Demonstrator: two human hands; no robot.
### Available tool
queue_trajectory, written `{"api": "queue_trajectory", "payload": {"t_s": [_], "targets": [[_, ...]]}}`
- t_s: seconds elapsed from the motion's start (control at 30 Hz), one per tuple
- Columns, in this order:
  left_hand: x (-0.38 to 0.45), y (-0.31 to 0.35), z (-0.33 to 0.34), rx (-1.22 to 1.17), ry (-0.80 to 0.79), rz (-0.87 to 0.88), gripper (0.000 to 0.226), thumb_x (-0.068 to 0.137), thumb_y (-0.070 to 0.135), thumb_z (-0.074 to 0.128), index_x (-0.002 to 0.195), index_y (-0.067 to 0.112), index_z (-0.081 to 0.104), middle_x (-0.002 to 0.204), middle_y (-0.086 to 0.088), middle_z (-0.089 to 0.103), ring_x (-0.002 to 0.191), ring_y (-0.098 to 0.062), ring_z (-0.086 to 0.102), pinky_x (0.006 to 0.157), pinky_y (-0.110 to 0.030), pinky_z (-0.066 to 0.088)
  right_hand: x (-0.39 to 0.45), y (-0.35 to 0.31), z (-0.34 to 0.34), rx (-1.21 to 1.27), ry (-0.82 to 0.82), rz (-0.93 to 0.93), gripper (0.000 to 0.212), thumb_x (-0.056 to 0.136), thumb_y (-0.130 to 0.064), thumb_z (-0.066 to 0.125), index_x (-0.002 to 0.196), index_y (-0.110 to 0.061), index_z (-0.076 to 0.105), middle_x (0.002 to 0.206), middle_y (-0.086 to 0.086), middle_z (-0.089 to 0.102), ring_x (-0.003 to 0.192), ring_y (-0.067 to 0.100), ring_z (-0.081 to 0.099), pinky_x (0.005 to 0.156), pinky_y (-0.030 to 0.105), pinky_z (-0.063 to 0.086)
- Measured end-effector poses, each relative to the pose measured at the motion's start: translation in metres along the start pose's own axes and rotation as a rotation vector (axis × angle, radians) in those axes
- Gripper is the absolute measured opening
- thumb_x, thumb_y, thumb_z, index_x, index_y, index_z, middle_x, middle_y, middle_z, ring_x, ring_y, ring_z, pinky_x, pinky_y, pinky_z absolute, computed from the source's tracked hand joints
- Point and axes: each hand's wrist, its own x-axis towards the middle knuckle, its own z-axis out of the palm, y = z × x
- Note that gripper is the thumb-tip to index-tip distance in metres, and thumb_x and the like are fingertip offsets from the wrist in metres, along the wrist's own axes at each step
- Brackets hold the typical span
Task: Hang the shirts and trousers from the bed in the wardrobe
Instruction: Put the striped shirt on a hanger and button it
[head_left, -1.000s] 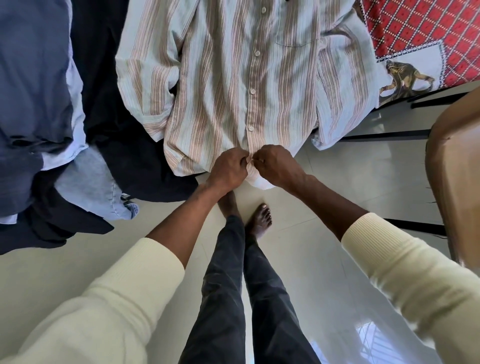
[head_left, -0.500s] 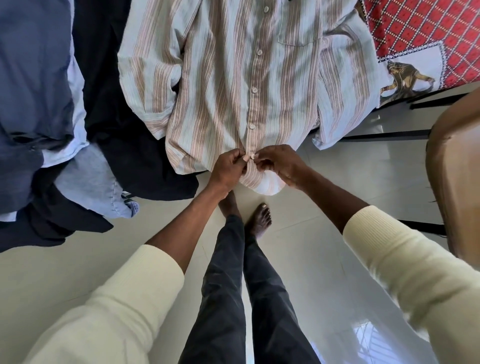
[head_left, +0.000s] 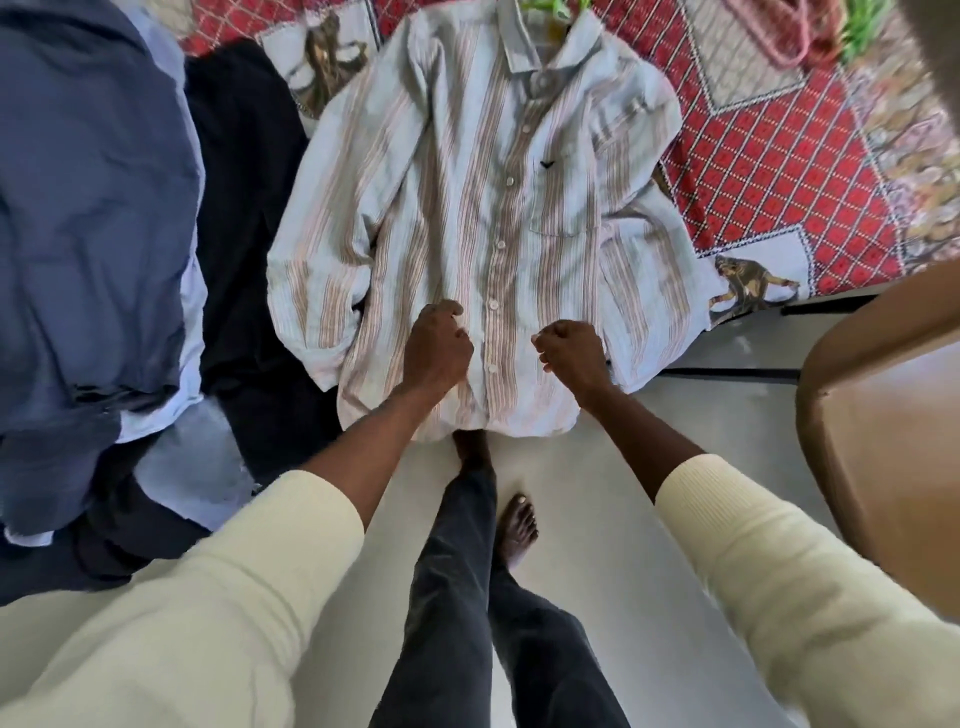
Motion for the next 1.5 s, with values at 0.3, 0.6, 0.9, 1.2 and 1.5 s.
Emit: {"api": "queue_trajectory", "payload": {"t_s": [0.3,0.6,0.9,1.2,1.5], "targets": [[0.186,0.099,-0.035,0.087,0.024,0.192,0.032,0.086,0.002,0.049,0.115,0.007,0.062,0.115,-0.014,0.063,0.106,-0.035,0.059,0.087,-0.043,0.05,0.147,-0.124,-0.058,-0.182,0.207,-0.211,0.031,0.085,0.0,0.046,0.108,-0.004,0.068,0.108,0.014,0.07,0.096,0.03,0.066,0.081,0.037,0.052],[0.349,0.177,-0.04,0.384,0.065,0.41,0.063,0.089,0.003,0.053,0.148,0.0,0.033,0.154,-0.021,0.031,0.142,-0.038,0.027,0.117,-0.044,0.026,0.301,-0.23,-0.087,-0.236,0.359,-0.363,0.02,0.087,0.003,0.043,0.099,0.009,0.058,0.091,0.021,0.061,0.083,0.031,0.053,0.063,0.036,0.032],[0.415,0.177,-0.045,0.27,-0.059,0.523,0.043,0.077,0.017,0.061,0.119,0.01,0.068,0.108,-0.02,0.067,0.103,-0.04,0.06,0.086,-0.048,0.051,0.393,-0.288,-0.092,0.226,0.22,-0.081,0.013,0.087,-0.008,0.062,0.098,-0.009,0.055,0.074,0.0,0.054,0.064,0.011,0.049,0.056,0.026,0.04],[0.412,0.186,-0.087,-0.044,0.072,0.331,0.039,0.082,-0.003,0.06,0.118,0.011,0.063,0.107,-0.011,0.066,0.096,-0.022,0.059,0.082,-0.041,0.054,0.384,-0.321,-0.121,0.093,0.194,-0.182,0.023,0.077,-0.005,0.07,0.06,-0.017,0.061,0.062,0.004,0.057,0.058,0.019,0.056,0.062,0.038,0.051],[0.342,0.272,-0.181,0.13,-0.174,0.434,0.019,0.078,0.019,0.08,0.093,0.013,0.07,0.079,-0.002,0.065,0.074,-0.018,0.055,0.054,-0.025,0.032,0.229,-0.394,-0.162,-0.041,0.088,-0.459,0.006,0.079,-0.009,0.078,0.082,-0.005,0.075,0.066,0.007,0.064,0.053,0.014,0.051,0.05,0.022,0.04]]}}
